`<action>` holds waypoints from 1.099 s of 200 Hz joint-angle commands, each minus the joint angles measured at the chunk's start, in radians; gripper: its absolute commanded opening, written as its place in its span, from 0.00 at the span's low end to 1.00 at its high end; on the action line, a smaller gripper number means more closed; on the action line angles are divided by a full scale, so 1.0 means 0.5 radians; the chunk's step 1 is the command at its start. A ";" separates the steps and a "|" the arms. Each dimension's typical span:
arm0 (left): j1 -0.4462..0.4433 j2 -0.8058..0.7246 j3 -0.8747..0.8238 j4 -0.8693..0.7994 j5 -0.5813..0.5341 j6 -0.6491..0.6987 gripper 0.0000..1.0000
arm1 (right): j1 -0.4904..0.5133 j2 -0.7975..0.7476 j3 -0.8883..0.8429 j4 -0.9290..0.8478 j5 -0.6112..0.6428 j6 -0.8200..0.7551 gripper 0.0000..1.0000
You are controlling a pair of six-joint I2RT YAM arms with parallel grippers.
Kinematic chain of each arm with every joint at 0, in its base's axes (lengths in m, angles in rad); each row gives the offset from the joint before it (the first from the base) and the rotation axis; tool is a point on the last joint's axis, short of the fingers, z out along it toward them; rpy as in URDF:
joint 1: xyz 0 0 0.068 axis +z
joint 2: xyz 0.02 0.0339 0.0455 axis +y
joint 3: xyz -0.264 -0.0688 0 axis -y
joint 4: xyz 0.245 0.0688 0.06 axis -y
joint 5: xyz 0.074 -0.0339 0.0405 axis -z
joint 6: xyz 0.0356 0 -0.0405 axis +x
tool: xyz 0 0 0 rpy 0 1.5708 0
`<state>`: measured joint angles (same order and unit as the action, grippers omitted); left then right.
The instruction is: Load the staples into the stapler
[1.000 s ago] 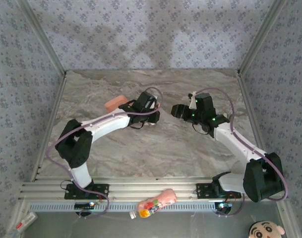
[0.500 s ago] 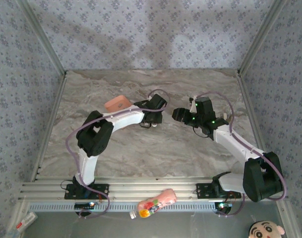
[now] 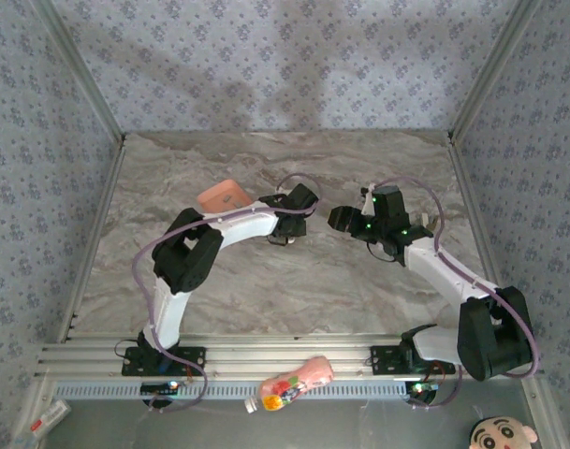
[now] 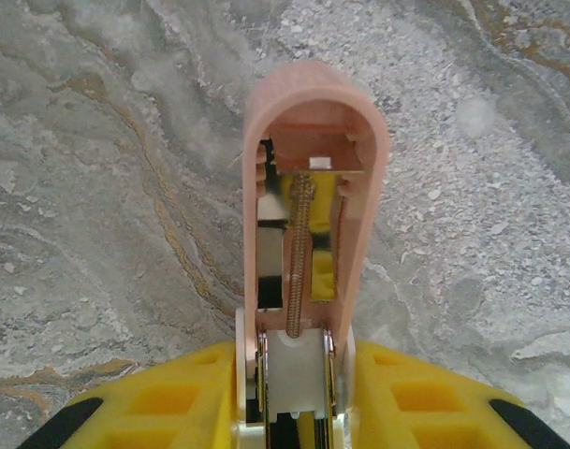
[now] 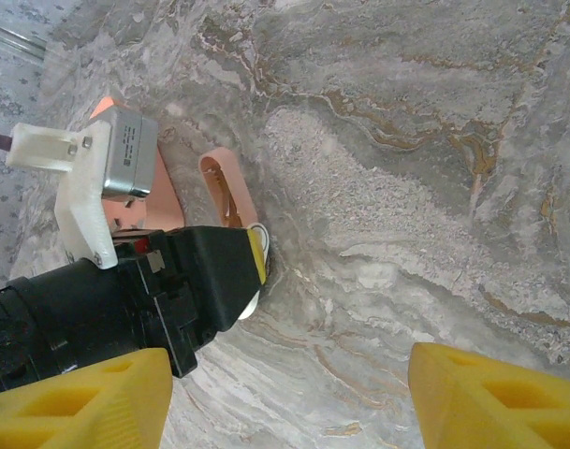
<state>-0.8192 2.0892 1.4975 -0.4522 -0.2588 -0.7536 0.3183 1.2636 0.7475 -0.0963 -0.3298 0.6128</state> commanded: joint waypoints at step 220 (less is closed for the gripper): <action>-0.014 0.000 0.039 -0.011 0.000 -0.062 0.50 | -0.033 -0.066 -0.032 0.036 -0.057 0.017 0.69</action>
<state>-0.8192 2.0911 1.4975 -0.4458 -0.2546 -0.7959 0.3073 1.2541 0.7372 -0.0849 -0.3424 0.6140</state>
